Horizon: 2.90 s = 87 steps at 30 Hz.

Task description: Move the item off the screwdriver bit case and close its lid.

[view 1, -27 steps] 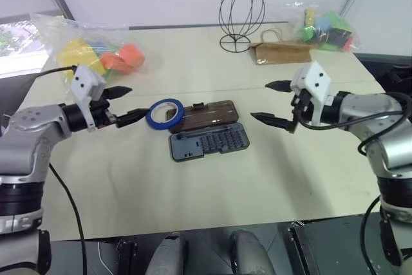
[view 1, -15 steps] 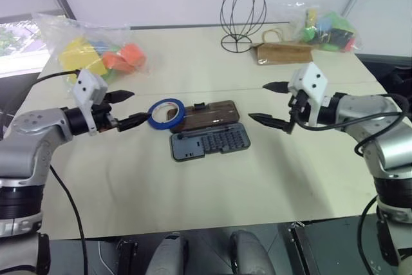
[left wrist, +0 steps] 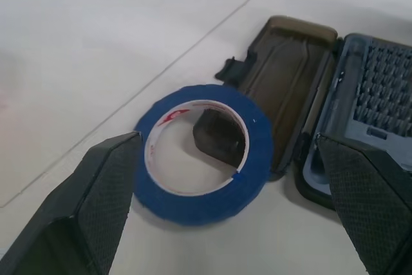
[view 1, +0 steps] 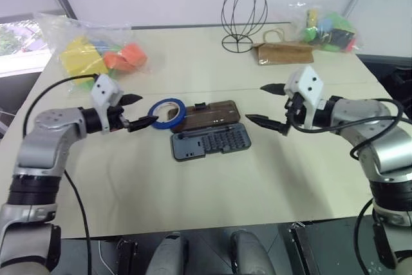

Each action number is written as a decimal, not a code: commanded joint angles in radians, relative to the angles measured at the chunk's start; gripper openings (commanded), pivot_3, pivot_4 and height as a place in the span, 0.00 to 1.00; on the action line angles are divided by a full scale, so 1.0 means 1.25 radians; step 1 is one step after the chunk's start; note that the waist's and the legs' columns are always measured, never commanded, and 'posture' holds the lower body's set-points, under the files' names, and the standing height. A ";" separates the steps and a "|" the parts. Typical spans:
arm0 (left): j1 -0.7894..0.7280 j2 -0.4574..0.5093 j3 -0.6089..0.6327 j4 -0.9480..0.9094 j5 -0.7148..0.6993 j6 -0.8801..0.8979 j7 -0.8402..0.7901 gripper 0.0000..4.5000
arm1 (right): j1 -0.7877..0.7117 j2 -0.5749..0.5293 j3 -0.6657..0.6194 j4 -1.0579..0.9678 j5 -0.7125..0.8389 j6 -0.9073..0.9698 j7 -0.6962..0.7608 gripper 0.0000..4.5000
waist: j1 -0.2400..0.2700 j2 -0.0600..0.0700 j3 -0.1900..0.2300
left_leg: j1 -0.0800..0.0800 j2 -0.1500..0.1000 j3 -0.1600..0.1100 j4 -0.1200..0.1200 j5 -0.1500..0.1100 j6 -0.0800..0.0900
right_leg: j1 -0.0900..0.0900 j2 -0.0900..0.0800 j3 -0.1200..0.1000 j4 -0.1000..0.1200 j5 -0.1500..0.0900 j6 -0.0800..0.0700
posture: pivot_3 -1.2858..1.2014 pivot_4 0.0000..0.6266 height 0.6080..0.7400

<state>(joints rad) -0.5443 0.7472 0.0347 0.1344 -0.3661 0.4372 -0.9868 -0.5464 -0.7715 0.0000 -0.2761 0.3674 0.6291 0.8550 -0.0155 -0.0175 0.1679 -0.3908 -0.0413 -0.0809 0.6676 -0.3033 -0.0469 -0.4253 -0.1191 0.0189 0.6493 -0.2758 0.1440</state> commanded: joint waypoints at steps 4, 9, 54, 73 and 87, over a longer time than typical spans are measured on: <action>-0.114 -0.054 -0.064 0.181 0.083 -0.125 -0.040 1.00 | 0.001 0.016 -0.003 -0.040 -0.005 -0.009 -0.029 1.00 | -0.003 0.000 0.000 | 0.000 0.000 0.000 0.000 0.000 0.000 | 0.000 0.000 0.000 0.000 0.000 0.000 | 0.52 0.24 1.00; -0.211 -0.110 -0.088 0.344 0.130 -0.180 -0.042 1.00 | 0.028 0.032 -0.003 -0.070 -0.003 0.000 -0.061 1.00 | -0.004 0.000 0.000 | 0.000 0.000 0.000 0.000 0.000 0.000 | 0.000 0.000 -0.001 0.000 0.000 0.000 | 0.52 0.24 1.00; -0.140 -0.205 -0.133 0.262 0.241 -0.072 0.078 0.37 | 0.045 0.051 0.006 -0.094 -0.016 0.008 -0.111 1.00 | -0.003 0.000 0.000 | 0.000 0.000 -0.001 0.001 0.000 0.000 | 0.000 0.000 -0.001 0.001 0.000 0.000 | 0.52 0.24 1.00; -0.115 -0.182 0.049 0.162 0.216 -0.001 0.318 0.11 | 0.053 0.058 0.018 -0.099 -0.016 0.013 -0.111 1.00 | -0.005 0.000 0.000 | 0.000 0.000 -0.002 0.001 0.000 0.000 | 0.000 0.000 -0.001 0.001 0.000 0.000 | 0.52 0.24 1.00; 0.123 -0.122 0.333 -0.048 0.235 0.308 0.641 0.11 | 0.025 0.088 0.071 -0.052 -0.022 -0.011 -0.073 1.00 | -0.004 0.000 0.000 | 0.000 0.000 -0.004 0.001 0.000 0.000 | -0.001 0.000 -0.001 0.001 0.000 0.000 | 0.52 0.24 1.00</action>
<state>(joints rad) -0.3929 0.5727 0.4050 0.1163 -0.0765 0.8121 -0.2199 -0.4919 -0.6685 0.0943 -0.3314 0.3386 0.6372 0.7554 -0.0199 -0.0176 0.1675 -0.3909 -0.0410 -0.0855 0.6684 -0.3031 -0.0471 -0.4260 -0.1191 0.0181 0.6507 -0.2757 0.1441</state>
